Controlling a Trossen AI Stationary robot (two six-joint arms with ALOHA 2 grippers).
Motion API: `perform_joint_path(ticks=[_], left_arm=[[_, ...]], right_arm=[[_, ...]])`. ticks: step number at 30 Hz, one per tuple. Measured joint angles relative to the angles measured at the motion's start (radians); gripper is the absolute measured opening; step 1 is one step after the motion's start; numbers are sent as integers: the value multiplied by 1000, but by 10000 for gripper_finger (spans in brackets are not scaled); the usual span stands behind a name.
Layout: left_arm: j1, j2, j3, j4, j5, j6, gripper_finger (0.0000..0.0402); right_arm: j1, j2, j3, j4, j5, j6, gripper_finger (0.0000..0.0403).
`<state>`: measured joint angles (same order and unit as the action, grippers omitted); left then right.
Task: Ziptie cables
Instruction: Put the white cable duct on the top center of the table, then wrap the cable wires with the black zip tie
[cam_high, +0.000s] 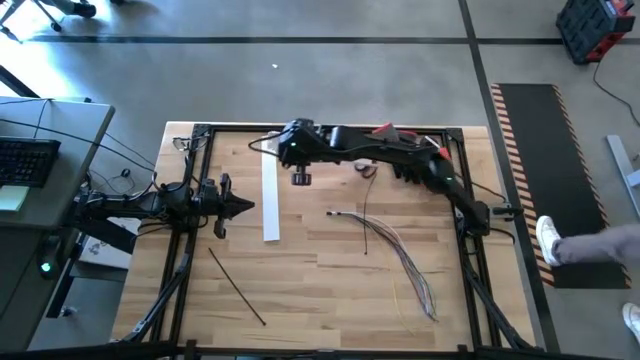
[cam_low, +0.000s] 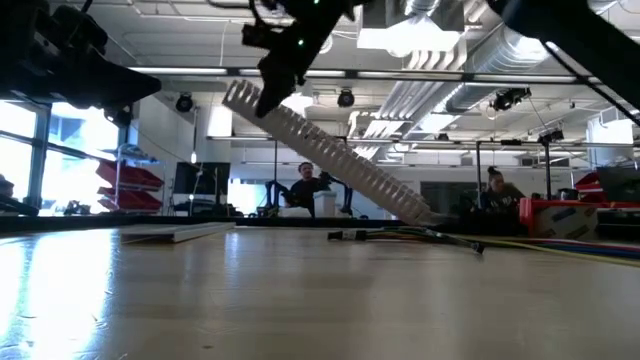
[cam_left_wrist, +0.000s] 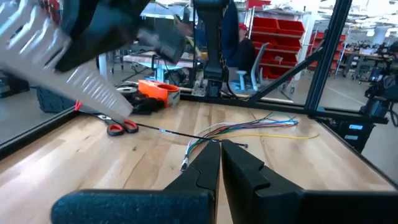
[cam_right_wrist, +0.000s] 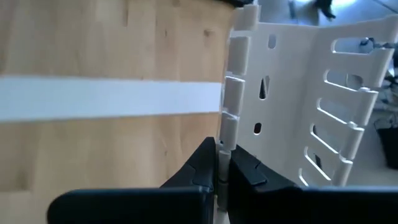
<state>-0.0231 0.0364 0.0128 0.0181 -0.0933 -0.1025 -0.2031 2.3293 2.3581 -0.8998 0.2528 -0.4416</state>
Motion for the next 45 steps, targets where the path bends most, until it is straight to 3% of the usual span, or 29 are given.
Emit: perform_joint_path(ticks=[5, 22, 27, 32, 35, 39, 45], left_arm=[[0, 0, 0, 0, -1, -1, 0], [0, 0, 0, 0, 1, -1, 0], [0, 0, 0, 0, 2, -2, 0], [0, 0, 0, 0, 1, -3, 0], [0, 0, 0, 0, 1, -29, 0], [0, 0, 0, -2, 8, -97, 0], [0, 0, 0, -9, 44, -133, 0]], right_arm=[[-32, 47, -86, 57, -3, -133, 0], [-73, 197, -111, 111, -56, -203, 2], [-72, 204, -111, 165, -51, -205, 49], [-58, 204, -82, 119, 61, -164, 121], [-36, 196, -51, 102, 154, -165, 143], [9, 141, -44, 101, 245, -169, 139], [90, 6, -49, -1, 243, -111, 98]])
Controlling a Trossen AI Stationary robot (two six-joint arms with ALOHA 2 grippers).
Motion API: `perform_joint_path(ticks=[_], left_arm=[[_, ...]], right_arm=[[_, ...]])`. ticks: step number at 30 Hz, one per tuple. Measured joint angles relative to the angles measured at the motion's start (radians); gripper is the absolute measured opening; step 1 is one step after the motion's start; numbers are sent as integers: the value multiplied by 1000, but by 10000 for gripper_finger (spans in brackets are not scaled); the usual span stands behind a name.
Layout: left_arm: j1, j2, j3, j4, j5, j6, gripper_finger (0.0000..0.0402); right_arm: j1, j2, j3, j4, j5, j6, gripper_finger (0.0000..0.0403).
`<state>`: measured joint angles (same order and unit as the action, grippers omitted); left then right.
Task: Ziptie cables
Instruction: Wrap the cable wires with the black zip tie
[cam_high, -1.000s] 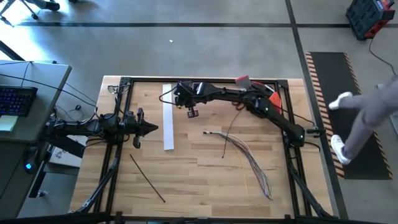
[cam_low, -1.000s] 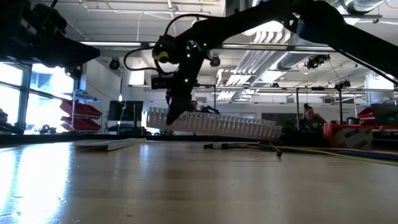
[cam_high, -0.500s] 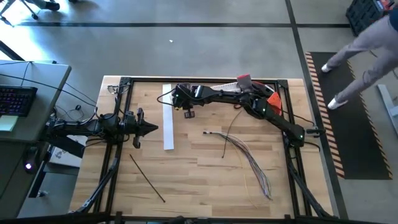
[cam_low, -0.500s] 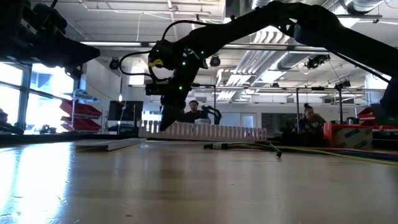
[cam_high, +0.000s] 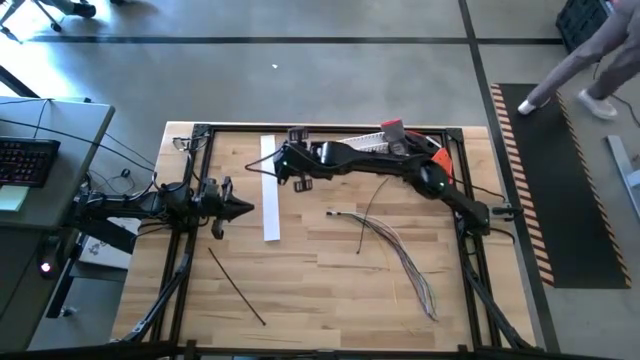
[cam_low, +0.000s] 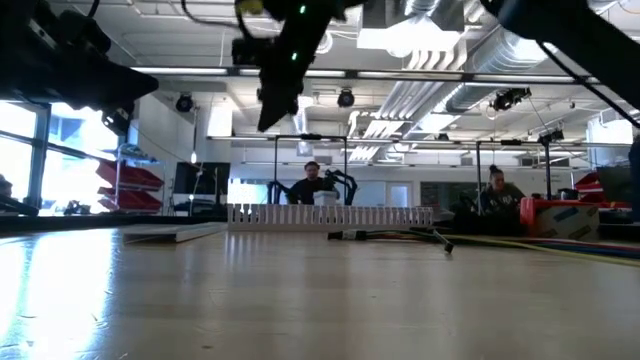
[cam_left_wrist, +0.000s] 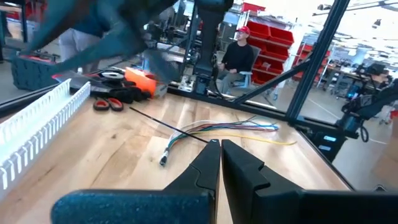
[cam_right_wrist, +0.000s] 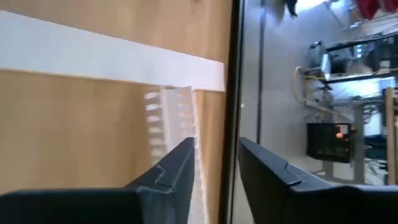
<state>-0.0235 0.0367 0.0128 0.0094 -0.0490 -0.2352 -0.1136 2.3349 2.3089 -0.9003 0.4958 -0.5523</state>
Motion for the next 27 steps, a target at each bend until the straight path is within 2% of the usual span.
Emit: perform_joint_path(ticks=[5, 9, 13, 17, 22, 27], left_arm=[[-19, 0, 0, -3, 14, -8, 0], [-47, 0, 0, -3, 14, -9, 0], [-72, 0, 0, -3, 14, -7, 0], [-85, 0, 0, -3, 13, 1, 0], [-84, 0, 0, -3, 11, 1, 0], [-84, 0, 0, -3, 8, 2, 0]], right_arm=[[58, -122, -135, -102, -19, 119, 45], [123, -272, -421, -50, 5, 240, 6], [225, -451, -750, 75, 80, 433, 10], [350, -621, -1016, 166, 108, 713, 11], [515, -752, -1269, 413, 97, 1035, 11], [649, -748, -1479, 830, 95, 1072, 12]])
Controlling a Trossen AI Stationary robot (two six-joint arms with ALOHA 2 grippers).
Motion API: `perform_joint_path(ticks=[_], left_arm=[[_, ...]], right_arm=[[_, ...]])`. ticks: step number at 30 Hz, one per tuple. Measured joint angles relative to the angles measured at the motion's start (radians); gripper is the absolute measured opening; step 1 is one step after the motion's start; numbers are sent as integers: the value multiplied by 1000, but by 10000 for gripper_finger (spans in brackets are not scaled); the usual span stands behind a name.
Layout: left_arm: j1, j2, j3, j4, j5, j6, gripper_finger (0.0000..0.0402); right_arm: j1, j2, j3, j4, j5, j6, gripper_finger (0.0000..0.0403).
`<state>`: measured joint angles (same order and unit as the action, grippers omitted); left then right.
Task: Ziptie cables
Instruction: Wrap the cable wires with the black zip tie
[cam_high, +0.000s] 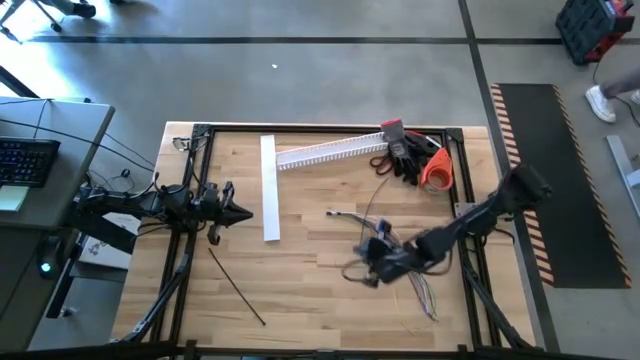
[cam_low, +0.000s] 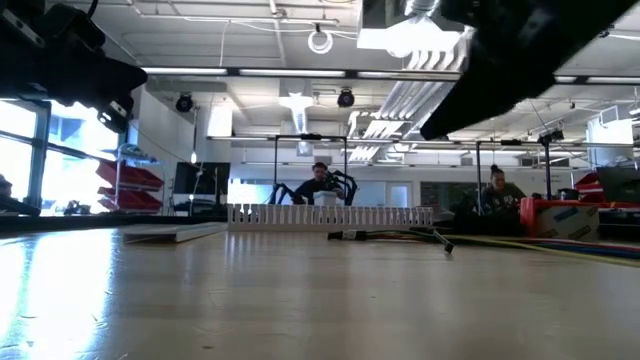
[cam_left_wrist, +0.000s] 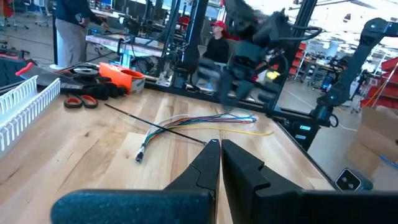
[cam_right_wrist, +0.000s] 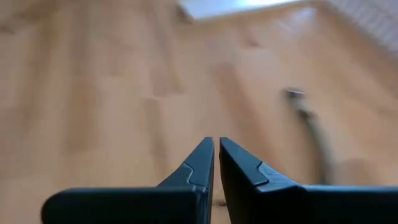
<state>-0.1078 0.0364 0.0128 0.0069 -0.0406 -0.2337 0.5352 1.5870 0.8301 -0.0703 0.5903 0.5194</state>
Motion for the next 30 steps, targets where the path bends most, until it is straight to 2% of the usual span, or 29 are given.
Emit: perform_joint_path(ticks=[4, 8, 14, 18, 21, 23, 30], left_arm=[[0, 0, 0, 0, 1, 0, 0], [0, 0, 0, 0, 2, 0, 0], [0, 0, 0, 0, 3, -64, 0], [0, 0, 0, 0, 2, -70, 0], [0, 0, 0, 0, 1, -70, 0], [0, 0, 0, 0, 0, -69, 0], [0, 0, 0, 3, -14, -69, 0]], right_arm=[[61, 44, -122, 340, -5, -1, 12], [81, 98, -180, 548, -4, 14, 12], [67, 162, -185, 562, 9, 60, 14], [44, 157, -184, 526, 12, 57, 39], [32, 146, -152, 443, 4, -1, 77], [24, 133, -103, 311, 3, -30, 108], [6, 118, 180, -431, -6, -84, 195]])
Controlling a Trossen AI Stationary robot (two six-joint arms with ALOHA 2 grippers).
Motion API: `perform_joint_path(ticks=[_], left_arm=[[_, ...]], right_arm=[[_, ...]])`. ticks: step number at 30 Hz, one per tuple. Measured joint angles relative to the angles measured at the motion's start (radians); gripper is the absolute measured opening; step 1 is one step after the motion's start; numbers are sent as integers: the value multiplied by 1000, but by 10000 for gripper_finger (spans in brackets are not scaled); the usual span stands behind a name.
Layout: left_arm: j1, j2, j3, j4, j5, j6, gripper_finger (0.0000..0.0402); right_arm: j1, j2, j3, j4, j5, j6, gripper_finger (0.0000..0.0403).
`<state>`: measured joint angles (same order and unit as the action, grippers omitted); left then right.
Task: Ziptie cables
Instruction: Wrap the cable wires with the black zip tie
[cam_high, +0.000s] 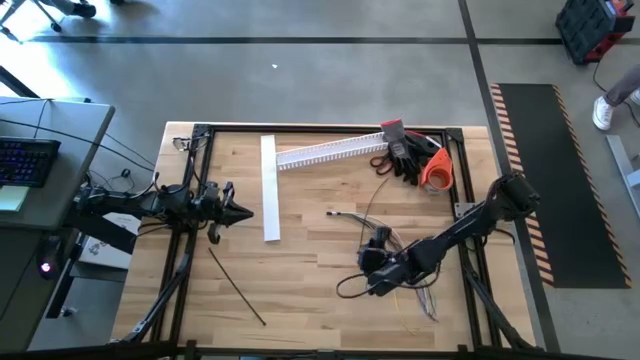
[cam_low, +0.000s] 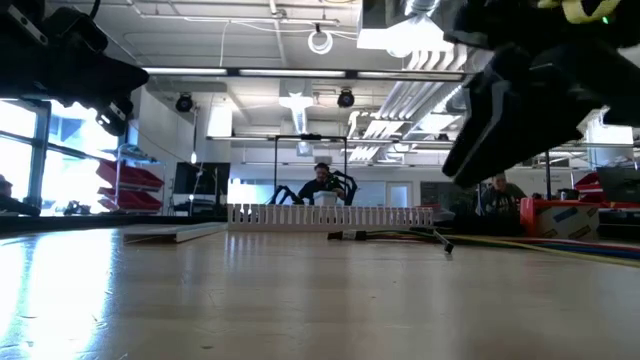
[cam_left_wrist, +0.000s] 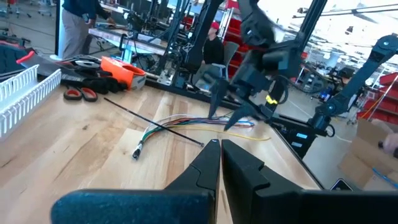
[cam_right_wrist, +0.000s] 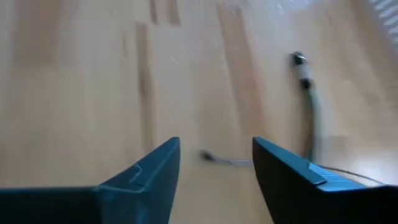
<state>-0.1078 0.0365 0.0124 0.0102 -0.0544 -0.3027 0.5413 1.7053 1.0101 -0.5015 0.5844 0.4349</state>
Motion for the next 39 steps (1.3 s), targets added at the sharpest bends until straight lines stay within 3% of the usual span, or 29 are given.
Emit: perform_joint_path(ticks=[2, 6, 17, 22, 27, 32, 35, 39], left_arm=[[0, 0, 0, 1, -7, 0, 0], [0, 4, 0, 3, -18, 8, 0], [0, 53, 0, 4, -30, 8, 0], [0, 77, 0, 8, -44, 2, 0], [0, 96, 0, 8, -44, -8, 0], [0, 114, 0, 55, -44, 11, 0], [-6, 139, 0, 153, -37, 23, 0], [-28, 200, 0, 340, 7, 193, 0]], right_arm=[[-7, 2, 51, -83, -50, -87, 205], [-53, 4, 56, -60, -201, -287, 205], [-210, 34, 35, -25, -441, -678, 150], [-221, 91, 35, -7, -440, -814, 130], [-220, 141, 37, -5, -412, -852, 110], [-217, 155, 38, 13, -377, -883, 36], [-202, 161, 43, 34, -267, -908, 9], [-182, 163, 67, 127, -82, -996, 5]])
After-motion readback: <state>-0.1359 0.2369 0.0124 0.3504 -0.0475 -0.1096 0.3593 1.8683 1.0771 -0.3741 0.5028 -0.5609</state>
